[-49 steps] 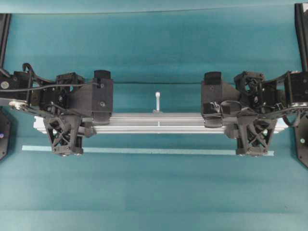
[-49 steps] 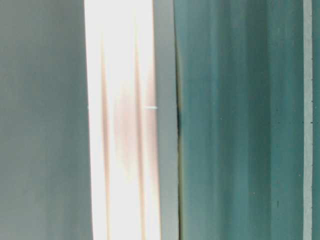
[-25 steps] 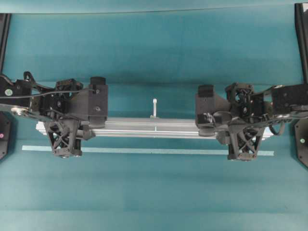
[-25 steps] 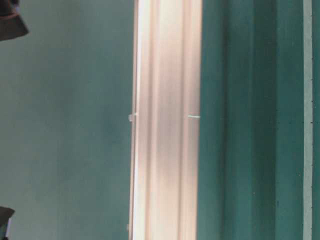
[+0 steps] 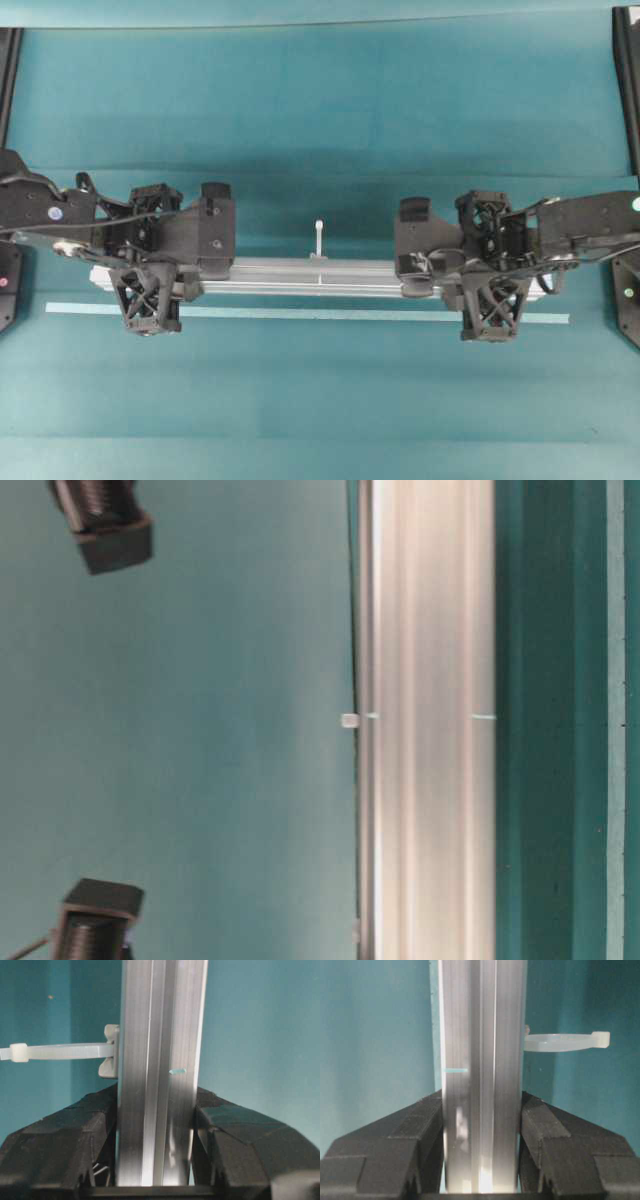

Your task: Lift the large metal rail with both hands.

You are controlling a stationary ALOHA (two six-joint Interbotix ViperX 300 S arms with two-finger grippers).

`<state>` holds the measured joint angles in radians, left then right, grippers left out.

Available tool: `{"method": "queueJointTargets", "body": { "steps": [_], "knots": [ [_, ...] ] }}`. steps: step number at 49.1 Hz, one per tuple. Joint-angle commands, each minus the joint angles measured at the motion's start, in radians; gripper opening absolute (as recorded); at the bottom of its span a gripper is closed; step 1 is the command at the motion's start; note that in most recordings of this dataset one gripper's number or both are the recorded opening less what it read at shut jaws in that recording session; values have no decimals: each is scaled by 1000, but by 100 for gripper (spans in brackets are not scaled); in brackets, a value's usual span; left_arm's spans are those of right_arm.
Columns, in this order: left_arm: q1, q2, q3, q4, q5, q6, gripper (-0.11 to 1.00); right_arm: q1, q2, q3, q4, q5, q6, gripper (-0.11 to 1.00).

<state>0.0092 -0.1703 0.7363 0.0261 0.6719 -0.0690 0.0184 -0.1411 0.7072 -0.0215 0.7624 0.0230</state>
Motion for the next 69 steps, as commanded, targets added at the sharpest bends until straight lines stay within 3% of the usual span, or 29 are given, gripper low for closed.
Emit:
{"method": "queueJointTargets", "body": {
  "steps": [1, 17, 34, 69],
  "knots": [
    [5, -3, 12, 2, -12, -9, 36, 9, 18, 9, 3, -15, -14, 38],
    [3, 32, 35, 2, -77, -26, 36, 14, 57, 60, 5, -106, -12, 38],
    [-18, 104, 40, 2, -153, -87, 36, 17, 78, 104, 5, -190, -12, 39],
    [-18, 114, 95, 2, -201, -74, 36, 17, 120, 100, 5, -227, -11, 39]
  ]
}}
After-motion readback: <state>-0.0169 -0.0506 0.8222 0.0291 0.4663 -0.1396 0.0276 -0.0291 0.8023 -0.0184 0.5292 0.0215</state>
